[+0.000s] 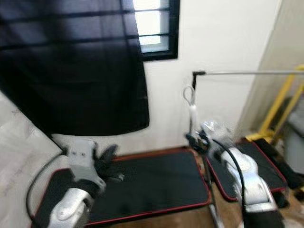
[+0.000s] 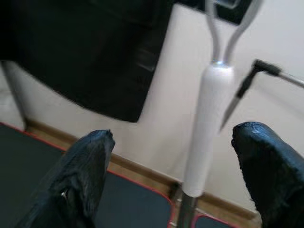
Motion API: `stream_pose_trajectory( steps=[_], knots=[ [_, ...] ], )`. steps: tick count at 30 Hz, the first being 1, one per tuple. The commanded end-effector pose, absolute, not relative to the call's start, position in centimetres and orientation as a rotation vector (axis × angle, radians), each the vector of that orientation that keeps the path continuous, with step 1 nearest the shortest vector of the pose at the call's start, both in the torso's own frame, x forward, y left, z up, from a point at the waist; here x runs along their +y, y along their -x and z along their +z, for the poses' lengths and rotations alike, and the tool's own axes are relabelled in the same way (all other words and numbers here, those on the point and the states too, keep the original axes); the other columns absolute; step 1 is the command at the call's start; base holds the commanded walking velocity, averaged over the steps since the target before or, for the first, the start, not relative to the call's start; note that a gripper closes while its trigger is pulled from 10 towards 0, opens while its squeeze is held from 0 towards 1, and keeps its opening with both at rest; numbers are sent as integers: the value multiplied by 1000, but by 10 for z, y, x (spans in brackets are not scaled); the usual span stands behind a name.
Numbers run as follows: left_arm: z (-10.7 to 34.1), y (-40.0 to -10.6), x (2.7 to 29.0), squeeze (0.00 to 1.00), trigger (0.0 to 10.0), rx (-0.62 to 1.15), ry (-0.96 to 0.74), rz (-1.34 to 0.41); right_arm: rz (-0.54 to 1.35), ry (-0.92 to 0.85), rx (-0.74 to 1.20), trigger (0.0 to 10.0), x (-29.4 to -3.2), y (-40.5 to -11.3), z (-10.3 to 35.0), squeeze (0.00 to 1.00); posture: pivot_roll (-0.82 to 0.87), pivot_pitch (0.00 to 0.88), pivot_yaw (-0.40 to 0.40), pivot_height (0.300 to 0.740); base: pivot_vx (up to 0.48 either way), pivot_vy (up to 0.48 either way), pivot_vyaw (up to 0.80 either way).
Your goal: Sweep floor
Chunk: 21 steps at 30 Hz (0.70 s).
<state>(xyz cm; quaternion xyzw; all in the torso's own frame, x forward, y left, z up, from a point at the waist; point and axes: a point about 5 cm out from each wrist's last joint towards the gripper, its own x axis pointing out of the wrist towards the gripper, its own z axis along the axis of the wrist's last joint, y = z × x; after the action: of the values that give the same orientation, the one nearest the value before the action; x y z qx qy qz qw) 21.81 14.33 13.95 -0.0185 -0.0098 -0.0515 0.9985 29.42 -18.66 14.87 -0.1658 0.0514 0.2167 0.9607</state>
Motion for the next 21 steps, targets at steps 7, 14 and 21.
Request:
stream_pose_trajectory(
  steps=[7, 14, 21],
  knots=[
    [145, -211, 133, 0, 10000, -22, 44, -144, 472, 393, 191, 10000, -190, -312, 136, 0, -77, 14, -69, 740, 0, 0, 0],
    [155, -193, 104, 0, 10000, -23, -58, -407, 470, 383, 218, 10000, -173, -337, 122, 0, -37, 87, -89, 740, 0, 0, 0],
    [156, -174, 89, 0, 10000, 17, -110, -631, 353, 423, 196, 10000, -185, -354, 130, 0, -14, 162, -95, 740, 0, 0, 0]
  ],
)
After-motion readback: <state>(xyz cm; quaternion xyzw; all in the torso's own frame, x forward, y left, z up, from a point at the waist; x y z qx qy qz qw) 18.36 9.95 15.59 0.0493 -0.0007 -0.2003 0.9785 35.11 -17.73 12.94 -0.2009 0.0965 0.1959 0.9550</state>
